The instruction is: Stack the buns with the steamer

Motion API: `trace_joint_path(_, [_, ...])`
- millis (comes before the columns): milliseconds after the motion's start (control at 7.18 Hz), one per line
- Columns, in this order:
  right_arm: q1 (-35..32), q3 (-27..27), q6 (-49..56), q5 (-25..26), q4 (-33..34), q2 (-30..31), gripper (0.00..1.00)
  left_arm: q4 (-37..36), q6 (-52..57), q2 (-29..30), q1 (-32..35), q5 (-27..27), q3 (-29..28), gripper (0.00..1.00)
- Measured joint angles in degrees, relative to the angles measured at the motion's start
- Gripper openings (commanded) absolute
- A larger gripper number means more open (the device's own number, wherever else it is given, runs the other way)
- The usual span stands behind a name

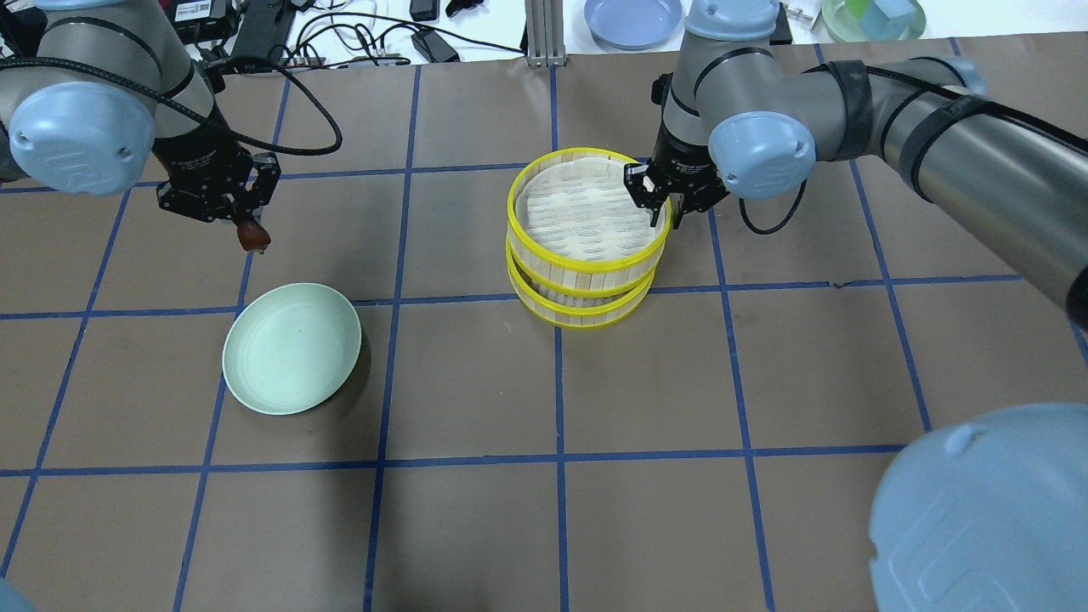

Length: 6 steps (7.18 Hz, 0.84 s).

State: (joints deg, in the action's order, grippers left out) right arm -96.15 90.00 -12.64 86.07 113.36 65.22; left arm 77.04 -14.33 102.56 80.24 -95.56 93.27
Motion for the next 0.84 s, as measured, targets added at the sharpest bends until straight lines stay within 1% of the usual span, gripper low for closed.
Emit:
trace_joint_path(557, [0.34, -0.49, 0.5, 0.2, -0.16, 1.47, 1.0, -0.21, 0.0, 0.14, 0.0, -0.04, 0.07, 0.0])
trace_joint_path(836, [1.5, -0.9, 1.88, 0.32, -1.54, 5.27, 1.0, -0.32, 0.0, 0.23, 0.0, -0.01, 0.07, 0.0])
